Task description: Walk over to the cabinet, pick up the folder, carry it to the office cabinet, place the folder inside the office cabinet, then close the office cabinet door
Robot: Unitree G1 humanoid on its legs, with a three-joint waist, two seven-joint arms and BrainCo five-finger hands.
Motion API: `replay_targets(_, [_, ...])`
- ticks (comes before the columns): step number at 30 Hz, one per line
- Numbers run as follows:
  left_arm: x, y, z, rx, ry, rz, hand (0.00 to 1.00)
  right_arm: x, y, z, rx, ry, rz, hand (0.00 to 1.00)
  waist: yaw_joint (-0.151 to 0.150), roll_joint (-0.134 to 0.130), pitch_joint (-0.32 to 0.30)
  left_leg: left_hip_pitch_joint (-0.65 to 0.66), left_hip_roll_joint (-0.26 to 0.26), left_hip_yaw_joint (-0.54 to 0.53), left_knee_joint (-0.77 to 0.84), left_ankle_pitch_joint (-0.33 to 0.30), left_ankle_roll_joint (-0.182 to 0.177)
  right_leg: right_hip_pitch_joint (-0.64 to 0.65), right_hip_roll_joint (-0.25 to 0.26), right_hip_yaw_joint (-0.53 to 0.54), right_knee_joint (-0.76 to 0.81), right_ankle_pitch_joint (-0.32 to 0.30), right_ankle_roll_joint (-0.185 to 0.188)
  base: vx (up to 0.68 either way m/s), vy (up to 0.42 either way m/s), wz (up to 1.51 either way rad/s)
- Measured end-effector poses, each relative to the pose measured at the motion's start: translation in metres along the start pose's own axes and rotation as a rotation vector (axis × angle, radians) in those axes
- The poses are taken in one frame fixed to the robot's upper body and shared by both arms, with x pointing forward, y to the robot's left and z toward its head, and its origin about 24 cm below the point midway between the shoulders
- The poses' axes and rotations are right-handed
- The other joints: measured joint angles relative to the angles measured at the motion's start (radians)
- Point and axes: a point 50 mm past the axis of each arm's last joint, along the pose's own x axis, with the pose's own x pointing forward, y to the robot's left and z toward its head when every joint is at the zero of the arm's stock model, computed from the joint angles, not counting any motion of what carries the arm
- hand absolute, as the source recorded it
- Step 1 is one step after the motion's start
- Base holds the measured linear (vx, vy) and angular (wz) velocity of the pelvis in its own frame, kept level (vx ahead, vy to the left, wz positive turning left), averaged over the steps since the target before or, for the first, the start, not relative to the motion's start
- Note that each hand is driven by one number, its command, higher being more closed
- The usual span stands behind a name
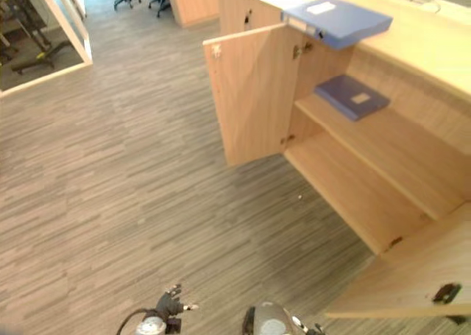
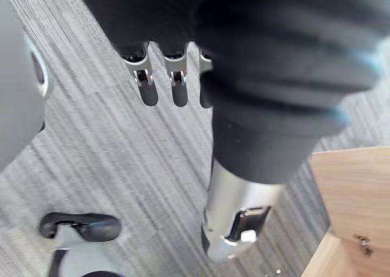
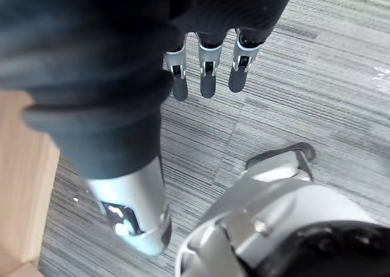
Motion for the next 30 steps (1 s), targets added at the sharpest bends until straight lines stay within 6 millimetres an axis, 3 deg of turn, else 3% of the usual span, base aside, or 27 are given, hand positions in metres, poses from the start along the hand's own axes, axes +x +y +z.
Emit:
replay_targets(2, [-0.001,0.007,-0.001,-0.034,-0.003,0.030,0.00,0.000,-0.002,0.001,-0.007,-0.002,-0.005,0.00,0.007,-0.001,-0.005,-0.075,-0.025,0.005,0.003,-0.066,0.003,0.058,0.040,0.084,-0.076,0.020,-0.007,0.29,-0.083,-1.23])
replay_targets(4, [0.000,0.011,0.004,-0.046,-0.022,0.047,0.00,0.001,-0.001,0.002,-0.009,0.004,-0.006,0.00,0.021,-0.005,-0.004,-0.132,-0.066,-0.015,-0.073,-0.107,0.004,0.086,0.045,0.144,-0.107,0.051,-0.026,0.28,-0.025,-1.23])
replay_targets(6, [0.000,0.014,0.006,-0.078,-0.036,0.067,0.00,0.001,-0.003,0.002,-0.011,0.008,-0.011,0.00,0.046,-0.007,-0.003,-0.194,-0.159,-0.108,-0.293,-0.135,0.014,0.148,0.040,0.243,-0.141,0.061,-0.027,0.32,0.016,-1.33])
replay_targets(7, [0.001,0.015,0.007,-0.087,-0.039,0.072,0.00,0.001,-0.002,0.003,-0.011,0.006,-0.009,0.00,0.049,-0.007,-0.002,-0.210,-0.184,-0.148,-0.362,-0.136,0.012,0.164,0.039,0.264,-0.149,0.060,-0.027,0.31,0.064,-1.30])
replay_targets(8, [0.001,0.016,0.008,-0.092,-0.045,0.077,0.00,0.002,0.003,0.005,-0.013,-0.001,0.002,0.00,0.050,-0.007,-0.002,-0.241,-0.244,-0.259,-0.546,-0.127,-0.002,0.201,0.035,0.312,-0.172,0.056,-0.019,0.32,0.087,-0.97])
replay_targets(10, [0.001,0.016,0.009,-0.097,-0.051,0.079,0.00,0.003,0.008,0.008,-0.016,-0.013,0.016,0.00,0.051,-0.007,0.000,-0.267,-0.292,-0.366,-0.752,-0.086,-0.021,0.240,0.030,0.369,-0.210,0.046,-0.001,0.31,0.128,-0.98])
replay_targets(12, [0.001,0.016,0.010,-0.105,-0.054,0.083,0.00,0.003,0.012,0.011,-0.025,-0.024,0.028,0.00,0.056,-0.006,-0.001,-0.289,-0.310,-0.421,-0.846,-0.050,-0.029,0.280,0.022,0.430,-0.233,0.027,0.028,0.48,0.234,-1.10])
replay_targets(14, [0.002,0.017,0.013,-0.106,-0.060,0.085,0.00,0.003,0.015,0.012,-0.022,-0.034,0.036,0.00,0.073,-0.007,-0.002,-0.303,-0.316,-0.431,-0.848,-0.029,-0.010,0.309,0.009,0.497,-0.230,-0.010,0.058,0.59,0.324,-1.25])
replay_targets(15, [0.003,0.020,0.013,-0.101,-0.061,0.092,0.00,0.002,0.015,0.011,-0.019,-0.035,0.038,0.00,0.081,-0.018,-0.017,-0.312,-0.336,-0.433,-0.795,0.048,0.011,0.315,-0.017,0.548,-0.212,-0.039,0.074,0.52,0.308,-1.27])
replay_targets(16, [0.002,0.022,0.010,-0.095,-0.046,0.095,0.00,0.002,0.015,0.010,-0.014,-0.036,0.040,0.00,0.077,-0.023,-0.043,-0.317,-0.351,-0.404,-0.746,0.083,0.028,0.295,-0.054,0.583,-0.169,-0.055,0.095,0.52,0.309,-1.20])
replay_targets(18, [0.002,0.027,0.008,-0.083,-0.040,0.105,0.00,0.002,0.021,0.006,0.016,-0.025,0.053,0.00,0.078,-0.052,-0.066,-0.304,-0.374,-0.308,-0.703,0.006,0.067,0.202,-0.109,0.605,-0.016,-0.053,0.102,0.49,0.339,-1.15])
replay_targets(19, [0.001,0.032,0.005,-0.072,-0.033,0.114,0.00,0.002,0.025,0.006,0.042,-0.022,0.061,0.00,0.081,-0.074,-0.076,-0.260,-0.400,-0.244,-0.712,-0.031,0.086,0.142,-0.150,0.602,0.123,-0.041,0.108,0.48,0.352,-1.23])
replay_targets(20, [0.001,0.033,0.004,-0.064,-0.029,0.116,0.00,0.002,0.026,0.005,0.045,-0.019,0.064,0.00,0.079,-0.081,-0.076,-0.232,-0.412,-0.216,-0.724,-0.045,0.097,0.108,-0.165,0.596,0.202,-0.017,0.101,0.50,0.381,-1.13])
replay_targets(22, [0.001,0.032,0.004,-0.017,-0.026,0.098,0.00,0.002,0.029,0.008,0.048,-0.020,0.071,0.00,0.067,-0.071,-0.072,-0.090,-0.437,-0.154,-0.808,-0.079,0.129,-0.013,-0.237,0.471,0.481,0.164,0.061,0.50,0.359,-0.84])
replay_targets(24, [0.003,0.036,0.009,0.016,-0.037,0.101,0.00,0.003,0.033,0.009,0.047,-0.017,0.081,0.00,0.060,-0.059,-0.069,0.013,-0.437,-0.146,-0.885,-0.081,0.131,-0.085,-0.284,0.334,0.605,0.121,0.063,0.42,0.210,-0.55])
replay_targets(26, [0.005,0.040,0.017,0.036,-0.057,0.107,0.00,0.003,0.034,0.013,0.037,-0.032,0.085,0.00,0.054,-0.050,-0.064,0.107,-0.414,-0.133,-0.955,-0.081,0.131,-0.143,-0.278,0.226,0.629,0.045,0.062,0.41,0.096,-0.42])
replay_targets(27, [0.006,0.041,0.021,0.039,-0.067,0.110,0.00,0.004,0.034,0.017,0.028,-0.049,0.088,0.00,0.049,-0.039,-0.057,0.144,-0.390,-0.122,-0.974,-0.082,0.130,-0.190,-0.249,0.168,0.597,0.001,0.070,0.32,0.012,-0.26])
replay_targets(30, [0.008,0.036,0.027,0.033,-0.080,0.100,0.00,0.004,0.030,0.024,0.009,-0.074,0.081,0.00,0.035,-0.019,-0.040,0.196,-0.340,-0.102,-0.972,-0.084,0.126,-0.299,-0.175,0.072,0.420,-0.018,0.079,0.41,-0.085,-0.21])
